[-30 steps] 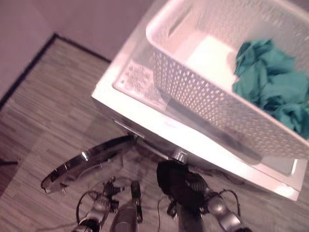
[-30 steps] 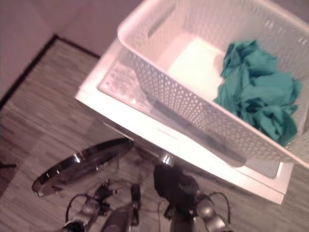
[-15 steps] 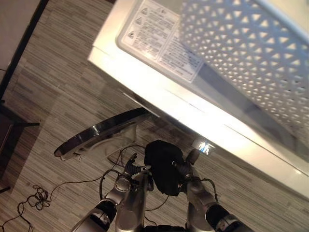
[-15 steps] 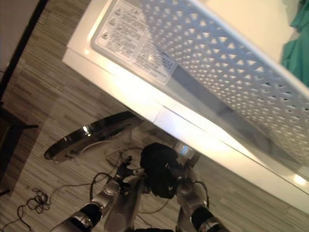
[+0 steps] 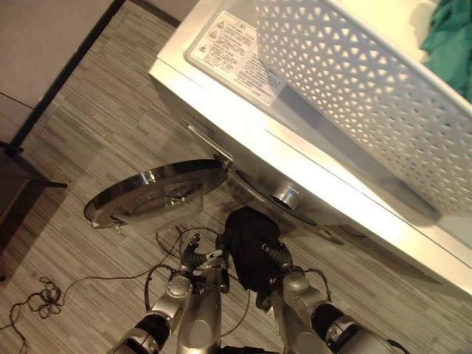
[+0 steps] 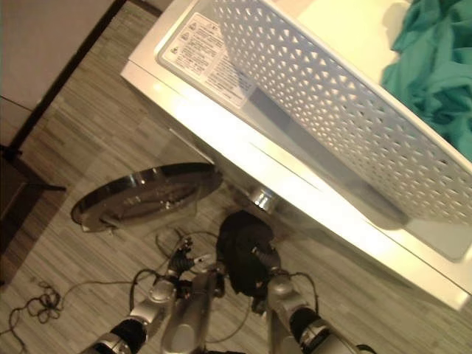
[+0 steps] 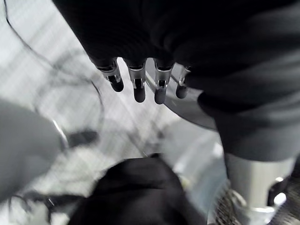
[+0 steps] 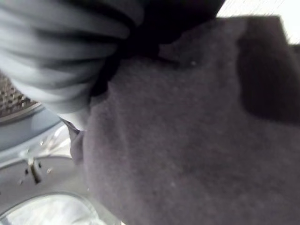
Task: Grab the laundry basket,head to the washer,open it,put in the laundry and shut it.
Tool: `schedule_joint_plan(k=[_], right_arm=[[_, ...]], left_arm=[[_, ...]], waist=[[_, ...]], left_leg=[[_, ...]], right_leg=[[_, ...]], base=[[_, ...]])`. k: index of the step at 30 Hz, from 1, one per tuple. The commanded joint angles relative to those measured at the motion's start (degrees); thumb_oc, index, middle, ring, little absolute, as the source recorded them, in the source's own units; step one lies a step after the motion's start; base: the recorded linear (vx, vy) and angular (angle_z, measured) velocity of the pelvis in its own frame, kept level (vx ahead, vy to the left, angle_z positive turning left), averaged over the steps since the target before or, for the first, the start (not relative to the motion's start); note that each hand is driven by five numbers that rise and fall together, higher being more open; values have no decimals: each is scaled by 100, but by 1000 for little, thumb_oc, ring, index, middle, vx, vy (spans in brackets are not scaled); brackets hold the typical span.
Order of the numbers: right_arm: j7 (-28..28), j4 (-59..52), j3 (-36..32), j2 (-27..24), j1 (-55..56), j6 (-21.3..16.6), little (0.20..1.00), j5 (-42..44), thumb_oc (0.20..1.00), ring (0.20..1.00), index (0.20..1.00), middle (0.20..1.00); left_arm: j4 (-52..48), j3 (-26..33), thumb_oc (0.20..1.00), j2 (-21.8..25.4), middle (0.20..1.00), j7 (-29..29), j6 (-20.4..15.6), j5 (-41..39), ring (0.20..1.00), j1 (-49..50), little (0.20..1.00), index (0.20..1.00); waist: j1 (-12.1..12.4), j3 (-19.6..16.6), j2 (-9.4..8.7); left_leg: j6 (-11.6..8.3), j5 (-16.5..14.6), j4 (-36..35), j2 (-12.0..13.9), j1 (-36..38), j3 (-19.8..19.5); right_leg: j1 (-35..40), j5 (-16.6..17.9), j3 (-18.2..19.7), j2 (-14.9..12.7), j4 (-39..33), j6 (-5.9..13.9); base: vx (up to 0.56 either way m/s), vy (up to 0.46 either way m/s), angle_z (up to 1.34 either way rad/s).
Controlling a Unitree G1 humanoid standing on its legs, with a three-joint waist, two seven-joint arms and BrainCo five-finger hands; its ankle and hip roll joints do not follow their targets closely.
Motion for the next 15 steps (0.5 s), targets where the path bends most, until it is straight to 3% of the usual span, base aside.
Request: schedule_joint_plan(k=[1, 2, 3, 4, 9, 13, 15], right_arm=[[80, -257, -78, 350, 131, -66, 200, 32, 200, 200, 200, 200], [83, -287, -159, 318, 168, -62, 200, 76, 200, 200, 200, 200], [83, -287, -160, 318, 168, -62, 200, 76, 200, 200, 200, 200], [85, -310, -220, 281, 154, -22, 200, 121, 200, 200, 200, 200], [-39, -421, -528, 288, 221, -77, 200, 236, 200, 200, 200, 200], [-247, -625, -994, 237, 211, -240, 200, 428, 200, 200, 200, 200], [-563, -868, -1523, 197, 35, -515, 200, 620, 200, 200, 200, 200]], left_arm=[[-195, -125, 1000, 13, 1000, 17, -178, -138, 1000, -40, 1000, 1000], [-67, -165, 1000, -60, 1000, 26, -136, -88, 1000, -86, 1000, 1000], [-67, -165, 1000, -60, 1000, 26, -136, -88, 1000, -87, 1000, 1000], [-57, -188, 1000, -82, 1000, 36, -140, -77, 1000, -171, 1000, 1000], [-154, -221, 1000, -135, 1000, 14, -196, -162, 1000, -140, 1000, 1000], [-230, -302, 1000, -154, 1000, -56, -199, -223, 1000, -110, 1000, 1000], [-200, -425, 1000, -195, 1000, -126, -181, -236, 1000, -138, 1000, 1000]], waist=[[31, 153, 32], [-122, 114, 192], [-120, 115, 192], [-277, 146, 310], [-427, 213, 439], [-486, 324, 546], [-552, 406, 676]], left_leg=[[346, -99, -423, 62, 220, -46], [324, -156, -812, 170, 579, 290], [324, -155, -814, 170, 581, 292], [314, -216, -831, 66, 509, 526], [484, -492, -682, -298, 375, 974], [573, -553, -510, -491, 168, 1072], [632, -623, -238, -627, -152, 1080]], right_leg=[[64, -515, 335, -548, 179, 835], [-62, -426, 367, -714, 367, 938], [-62, -426, 369, -715, 367, 939], [-401, -279, 433, -965, 594, 1007], [-791, 71, 645, -1367, 685, 1232], [-962, 128, 707, -1553, 730, 1289], [-1140, 142, 718, -1741, 848, 1311]], base=[[-56, 298, 4], [-57, 297, -8], [-135, 457, -18], [-126, 375, -12], [-90, 316, -25], [-92, 223, -20], [-71, 122, -7]])
